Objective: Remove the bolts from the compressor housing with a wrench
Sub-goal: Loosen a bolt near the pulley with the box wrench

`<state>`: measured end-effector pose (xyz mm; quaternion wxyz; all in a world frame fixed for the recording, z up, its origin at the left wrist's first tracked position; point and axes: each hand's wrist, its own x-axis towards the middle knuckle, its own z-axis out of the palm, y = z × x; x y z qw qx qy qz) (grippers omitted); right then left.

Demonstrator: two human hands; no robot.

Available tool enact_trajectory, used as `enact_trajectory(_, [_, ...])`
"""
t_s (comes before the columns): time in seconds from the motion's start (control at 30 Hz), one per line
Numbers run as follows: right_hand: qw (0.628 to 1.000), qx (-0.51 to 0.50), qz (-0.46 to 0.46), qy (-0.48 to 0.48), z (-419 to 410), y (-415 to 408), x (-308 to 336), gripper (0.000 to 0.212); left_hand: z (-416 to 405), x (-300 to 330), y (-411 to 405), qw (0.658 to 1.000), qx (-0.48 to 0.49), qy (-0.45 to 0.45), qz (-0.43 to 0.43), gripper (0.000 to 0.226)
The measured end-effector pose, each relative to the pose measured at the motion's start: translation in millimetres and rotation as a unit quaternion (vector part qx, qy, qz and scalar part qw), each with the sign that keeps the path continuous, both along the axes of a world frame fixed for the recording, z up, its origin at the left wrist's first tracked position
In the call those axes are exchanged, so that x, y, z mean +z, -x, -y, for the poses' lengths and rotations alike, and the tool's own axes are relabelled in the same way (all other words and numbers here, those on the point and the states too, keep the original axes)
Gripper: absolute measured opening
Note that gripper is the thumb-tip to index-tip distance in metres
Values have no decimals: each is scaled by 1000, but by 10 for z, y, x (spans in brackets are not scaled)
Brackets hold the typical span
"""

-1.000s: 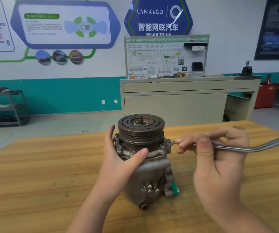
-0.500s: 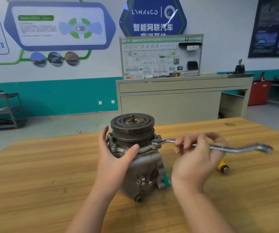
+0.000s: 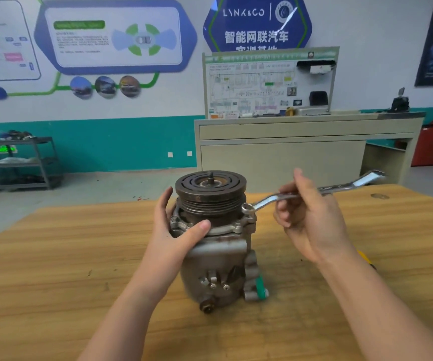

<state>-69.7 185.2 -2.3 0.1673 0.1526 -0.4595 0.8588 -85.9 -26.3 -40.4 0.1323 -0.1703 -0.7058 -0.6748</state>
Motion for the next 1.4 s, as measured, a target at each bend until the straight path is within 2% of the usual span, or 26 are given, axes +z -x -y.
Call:
enact_trajectory(0.07, [998,-55,-29,17,-14,-76,19,26,-4,6,-14,1000,4,1,-2,105])
enact_trajectory(0.13, [987,-143,-60,-40,-9,-128,-17,30,-66,-2,-43,1000,26,2,-13,98])
enact_trajectory(0.2, [958,-239,-93,-126,32,-169,-77,34,-173,-21,-95,998,55,-9,-23,93])
enact_trajectory(0.33, [894,-349,-164,-226,68,-214,-154,40,-387,-69,-207,990,126,-19,-57,100])
enact_trajectory(0.47, [821,-409,-245,-314,134,-263,-155,38,-450,-95,-243,984,161,-16,-75,98])
enact_trajectory(0.6, [773,-449,-286,-347,255,-267,-184,44,-442,-97,-212,983,161,-14,-81,98])
enact_trajectory(0.63, [771,-439,-306,-344,256,-266,-181,43,-424,-95,-202,985,153,-16,-81,96])
enact_trajectory(0.67, [788,-411,-318,-330,237,-252,-178,42,-395,-89,-189,987,140,-19,-80,93])
enact_trajectory(0.73, [861,-327,-278,-272,150,-201,-162,39,-308,-70,-160,991,109,-31,-65,92])
enact_trajectory(0.8, [944,-232,-140,-186,66,-116,-109,39,-214,-42,-127,996,76,-32,-45,94])
enact_trajectory(0.83, [979,-146,-44,-132,41,-63,-62,37,-177,-32,-107,997,65,-29,-40,94])
enact_trajectory(0.87, [996,-36,50,-69,32,6,-31,34,-151,-29,-90,997,57,-24,-38,93])
enact_trajectory(0.9, [990,56,126,-8,27,69,-9,31,-134,-27,-78,998,54,-19,-38,93])
enact_trajectory(0.97, [977,118,167,58,13,136,4,30,-132,-23,-74,997,56,-15,-40,97])
enact_trajectory(1.07, [986,100,97,87,-27,115,-1,29,-171,-30,-101,996,75,-27,-33,100])
enact_trajectory(1.17, [997,-67,-14,-46,-56,11,-18,38,-256,-34,-168,992,109,-43,-38,96])
enact_trajectory(1.27, [957,-219,-74,-175,4,-42,-62,38,-357,-43,-214,986,150,-53,-48,96])
enact_trajectory(1.4, [922,-295,-135,-213,59,-94,-106,36,-424,-49,-256,981,182,-56,-47,99])
